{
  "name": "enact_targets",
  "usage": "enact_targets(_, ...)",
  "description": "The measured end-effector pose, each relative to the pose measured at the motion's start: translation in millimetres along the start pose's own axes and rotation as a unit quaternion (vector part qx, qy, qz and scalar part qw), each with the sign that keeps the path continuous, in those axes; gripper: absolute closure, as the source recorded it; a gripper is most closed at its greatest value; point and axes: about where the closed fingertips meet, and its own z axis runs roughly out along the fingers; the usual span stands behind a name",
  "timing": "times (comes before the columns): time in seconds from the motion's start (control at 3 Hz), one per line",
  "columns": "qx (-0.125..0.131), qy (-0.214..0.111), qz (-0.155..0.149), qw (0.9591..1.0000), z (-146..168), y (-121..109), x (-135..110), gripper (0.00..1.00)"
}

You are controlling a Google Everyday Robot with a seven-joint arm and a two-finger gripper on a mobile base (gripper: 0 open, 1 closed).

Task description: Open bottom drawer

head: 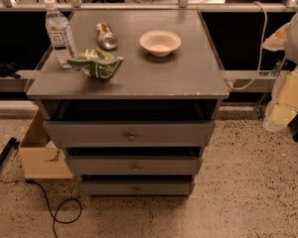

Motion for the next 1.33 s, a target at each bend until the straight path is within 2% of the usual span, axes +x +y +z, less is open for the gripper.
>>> enact_targets(0.33,0.0,0.0,0.0,1.0,0,0,0,0.0)
enact_targets(0.67,-0.022,-0.014,0.014,0.9996,24,10,4,0.0)
enact_targets(1.0,-0.064,-0.044,0.032,0.9964,69,31,8,0.0)
enact_targets(1.33,-0.114,-0.086,0.064,0.9877,111,55,15,0.0)
